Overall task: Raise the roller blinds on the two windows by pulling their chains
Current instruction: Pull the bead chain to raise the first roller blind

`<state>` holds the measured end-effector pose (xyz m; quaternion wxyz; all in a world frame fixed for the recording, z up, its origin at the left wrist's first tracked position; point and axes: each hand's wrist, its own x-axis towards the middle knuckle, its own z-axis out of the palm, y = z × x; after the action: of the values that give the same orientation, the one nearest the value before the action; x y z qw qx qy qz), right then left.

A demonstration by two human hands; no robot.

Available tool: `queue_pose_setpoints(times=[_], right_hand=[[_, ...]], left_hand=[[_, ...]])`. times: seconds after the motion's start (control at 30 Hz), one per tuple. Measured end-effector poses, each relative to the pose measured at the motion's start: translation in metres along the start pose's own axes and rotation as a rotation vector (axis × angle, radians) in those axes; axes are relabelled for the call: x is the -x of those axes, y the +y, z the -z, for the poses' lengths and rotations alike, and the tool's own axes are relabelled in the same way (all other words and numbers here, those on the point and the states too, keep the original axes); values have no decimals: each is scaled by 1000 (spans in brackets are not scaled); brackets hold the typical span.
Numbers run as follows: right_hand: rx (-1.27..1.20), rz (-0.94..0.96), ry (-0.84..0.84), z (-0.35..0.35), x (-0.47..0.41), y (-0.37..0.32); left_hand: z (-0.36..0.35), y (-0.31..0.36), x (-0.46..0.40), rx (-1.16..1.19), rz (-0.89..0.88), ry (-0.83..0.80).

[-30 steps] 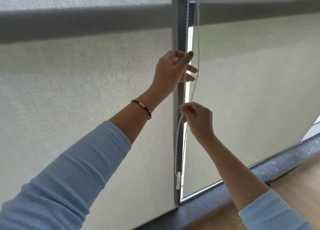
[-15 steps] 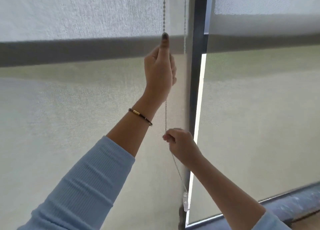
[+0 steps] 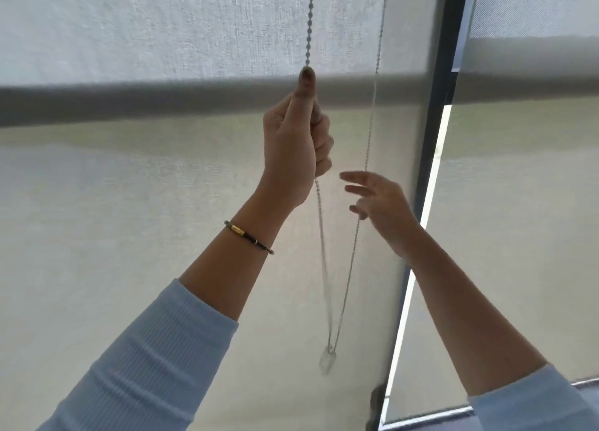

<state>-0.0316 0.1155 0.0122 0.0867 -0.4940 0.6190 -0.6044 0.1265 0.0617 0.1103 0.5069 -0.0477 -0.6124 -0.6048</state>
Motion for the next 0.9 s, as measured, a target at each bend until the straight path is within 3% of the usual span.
queue_pose_setpoints(times=[0.07,0.17,0.3,0.4,0.47,0.63,0.73,0.8,0.9], right_hand=[[-47,15,197,-11,-12,-11],[73,-81,237,-35,-34,-23],[125,-109,537,-51,-56,-34],[-156,-116,435,-41,-62,-40],[-363,18,363,-39,-54,-43],[-121,278,358,-60,-14,-37],[-87,325,333,-70,2,-32],[-113,336,311,-75,9,-33],[-121,307,299,-82,18,-31]], left_hand=[[12,9,0,-32,11,-22],[30,18,-2,-66,46,-29],[55,12,5,-92,68,28],[70,1,13,-188,68,79],[79,-9,14,-328,68,140],[97,-29,0,-856,139,206],[99,-29,-12,-1005,148,241],[94,-26,-18,-896,166,305],[76,-18,-28,-435,228,382]])
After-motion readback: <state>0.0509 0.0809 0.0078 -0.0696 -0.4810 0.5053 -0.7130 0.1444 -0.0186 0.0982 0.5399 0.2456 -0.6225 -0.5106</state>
